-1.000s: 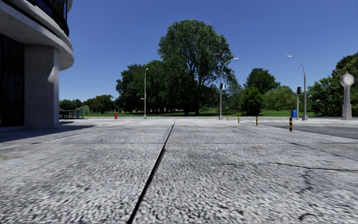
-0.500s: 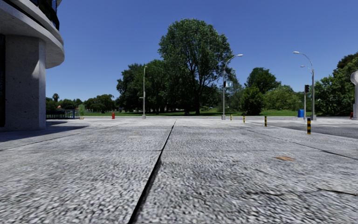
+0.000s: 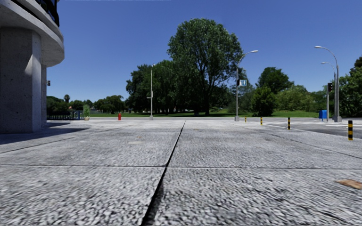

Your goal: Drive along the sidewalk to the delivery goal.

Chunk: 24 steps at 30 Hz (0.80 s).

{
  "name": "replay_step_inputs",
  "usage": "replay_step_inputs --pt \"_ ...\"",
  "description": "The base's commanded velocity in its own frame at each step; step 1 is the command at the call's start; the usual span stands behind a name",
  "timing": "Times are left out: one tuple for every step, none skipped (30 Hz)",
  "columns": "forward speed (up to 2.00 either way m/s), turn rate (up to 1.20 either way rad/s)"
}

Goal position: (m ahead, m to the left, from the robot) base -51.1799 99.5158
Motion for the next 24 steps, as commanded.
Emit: replay_step_inputs --pt "2.0 0.24" --pt "2.0 0.24" --pt "2.0 0.24" --pt "2.0 0.24" --pt "2.0 0.24" --pt "2.0 0.24" --pt "2.0 0.24" --pt "2.0 0.24" --pt "2.0 0.24" --pt "2.0 0.24" --pt "2.0 0.24" --pt "2.0 0.24" --pt "2.0 0.24" --pt "2.0 0.24" --pt "2.0 0.24" --pt "2.0 0.24" --pt "2.0 0.24" --pt "2.0 0.24" --pt "2.0 0.24" --pt "2.0 0.24" --pt "2.0 0.24" --pt "2.0 0.24" --pt "2.0 0.24" --pt "2.0 0.24"
